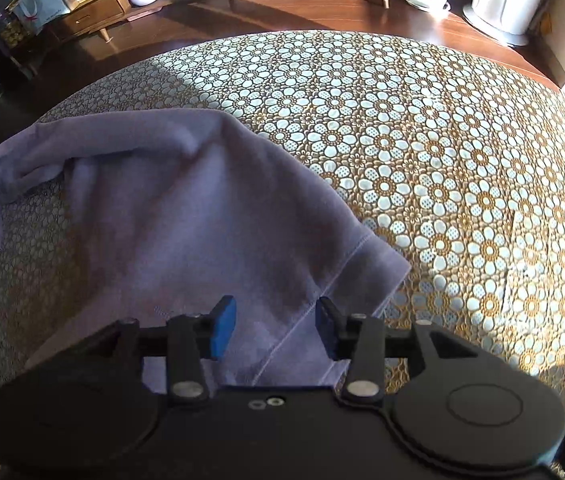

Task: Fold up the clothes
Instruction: 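Open both grippers and release the sweatshirt flat on the table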

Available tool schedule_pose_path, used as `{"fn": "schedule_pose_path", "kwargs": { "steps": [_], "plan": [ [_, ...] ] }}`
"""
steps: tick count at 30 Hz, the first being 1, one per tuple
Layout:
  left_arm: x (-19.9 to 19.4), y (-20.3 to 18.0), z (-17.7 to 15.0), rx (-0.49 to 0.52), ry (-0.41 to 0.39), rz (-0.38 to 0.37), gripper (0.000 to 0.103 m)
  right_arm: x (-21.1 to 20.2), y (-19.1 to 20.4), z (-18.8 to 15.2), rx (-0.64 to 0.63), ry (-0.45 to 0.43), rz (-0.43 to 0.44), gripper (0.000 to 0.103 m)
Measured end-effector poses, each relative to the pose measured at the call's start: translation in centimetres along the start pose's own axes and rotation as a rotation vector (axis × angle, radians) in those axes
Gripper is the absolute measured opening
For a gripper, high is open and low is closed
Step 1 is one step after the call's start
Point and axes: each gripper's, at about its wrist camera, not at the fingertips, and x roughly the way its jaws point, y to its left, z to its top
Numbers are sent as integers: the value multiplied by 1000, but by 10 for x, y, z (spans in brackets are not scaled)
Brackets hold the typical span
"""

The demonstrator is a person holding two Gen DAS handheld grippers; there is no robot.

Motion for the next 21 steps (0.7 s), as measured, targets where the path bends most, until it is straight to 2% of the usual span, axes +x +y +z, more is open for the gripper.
{"fn": "schedule_pose_path", "kwargs": {
  "steps": [3,13,14,15,16,21],
  "plan": [
    [1,-9,2,-13,-46,-16,73,-3,-3,-9,45,-4,-11,103],
    [25,-14,29,-63,-92,0,72,-9,-10,-34,179,2,-16,103],
    [27,-15,32,-68,-97,2,63,-8,-10,-36,193,1,-15,103],
    [29,-15,35,-73,-101,3,43,-7,-11,-37,206,1,-10,103],
    [32,-16,37,-78,-106,5,34,-7,-11,-38,220,-1,-6,103],
    [30,-8,45,-107,-112,-20,17,-6,-16,-40,320,-29,-6,103]
  ]
}}
